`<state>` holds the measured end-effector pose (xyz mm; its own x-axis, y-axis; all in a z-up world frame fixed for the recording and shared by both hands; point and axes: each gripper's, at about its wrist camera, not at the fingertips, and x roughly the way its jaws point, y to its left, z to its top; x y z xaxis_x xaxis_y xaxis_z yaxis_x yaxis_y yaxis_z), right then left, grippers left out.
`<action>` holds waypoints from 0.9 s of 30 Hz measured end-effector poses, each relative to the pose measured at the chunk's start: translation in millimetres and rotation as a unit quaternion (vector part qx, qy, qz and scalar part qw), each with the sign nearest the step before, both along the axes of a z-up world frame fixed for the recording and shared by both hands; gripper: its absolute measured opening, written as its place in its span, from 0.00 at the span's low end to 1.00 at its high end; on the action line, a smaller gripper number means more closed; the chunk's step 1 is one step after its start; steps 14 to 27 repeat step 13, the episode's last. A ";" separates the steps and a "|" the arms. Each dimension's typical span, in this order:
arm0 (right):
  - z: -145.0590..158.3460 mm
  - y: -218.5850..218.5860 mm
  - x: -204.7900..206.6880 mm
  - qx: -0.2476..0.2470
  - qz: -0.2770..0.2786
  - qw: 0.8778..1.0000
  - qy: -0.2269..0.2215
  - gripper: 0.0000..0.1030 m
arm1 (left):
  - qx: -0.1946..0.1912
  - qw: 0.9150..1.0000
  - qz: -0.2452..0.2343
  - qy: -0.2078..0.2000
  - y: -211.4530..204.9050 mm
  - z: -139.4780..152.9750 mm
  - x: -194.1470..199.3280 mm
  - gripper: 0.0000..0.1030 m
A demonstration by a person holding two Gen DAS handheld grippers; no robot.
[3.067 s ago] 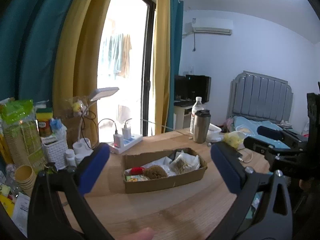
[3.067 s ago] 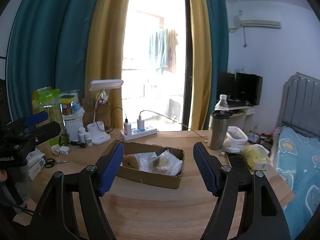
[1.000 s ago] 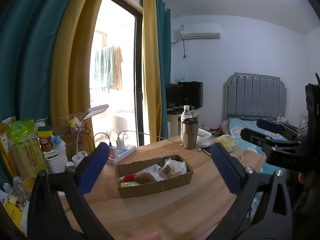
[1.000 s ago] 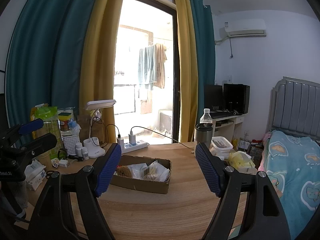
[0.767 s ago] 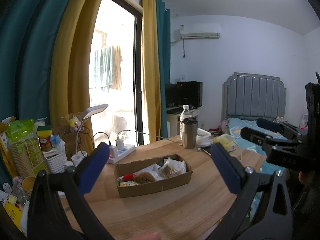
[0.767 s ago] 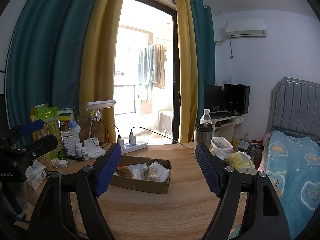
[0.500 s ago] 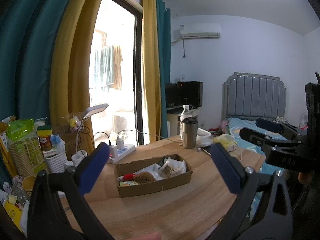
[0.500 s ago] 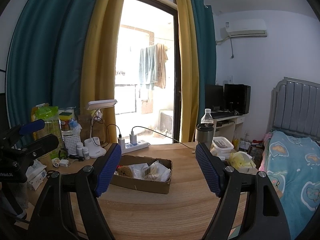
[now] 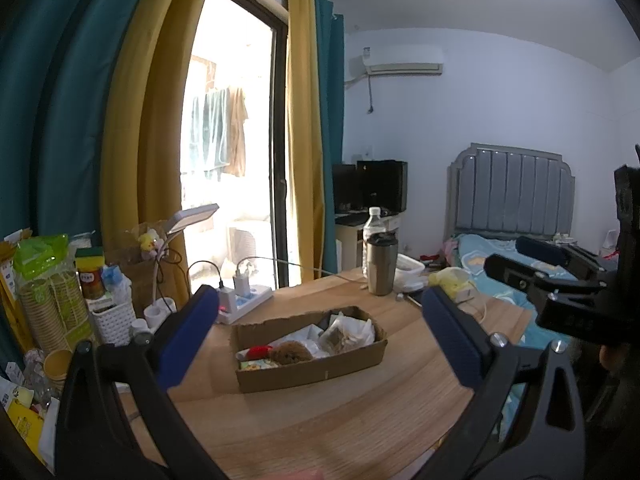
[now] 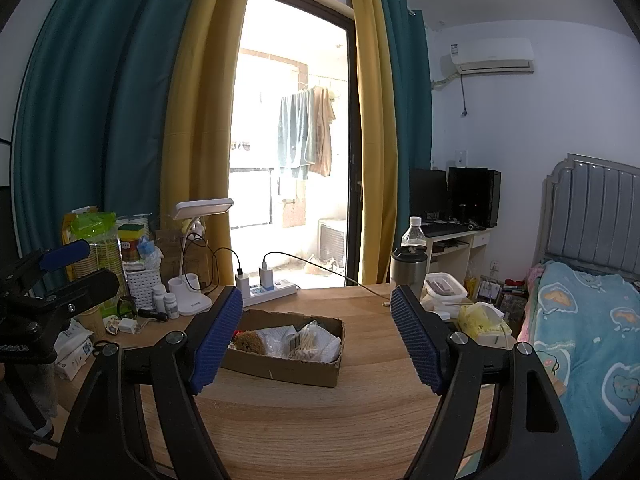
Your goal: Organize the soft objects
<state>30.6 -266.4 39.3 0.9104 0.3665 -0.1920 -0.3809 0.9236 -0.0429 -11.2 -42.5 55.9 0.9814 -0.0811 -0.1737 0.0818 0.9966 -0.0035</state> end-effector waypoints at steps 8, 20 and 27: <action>-0.8 1.0 0.8 -0.001 0.000 1.000 0.002 0.77 | 0.000 1.000 0.003 0.002 0.2 -4.5 3.2 0.99; -18.8 1.3 21.1 -0.003 -0.007 1.000 0.029 0.77 | 0.006 1.000 0.007 0.021 4.5 -12.5 20.2 0.99; -18.8 1.3 21.1 -0.003 -0.007 1.000 0.029 0.77 | 0.006 1.000 0.007 0.021 4.5 -12.5 20.2 0.99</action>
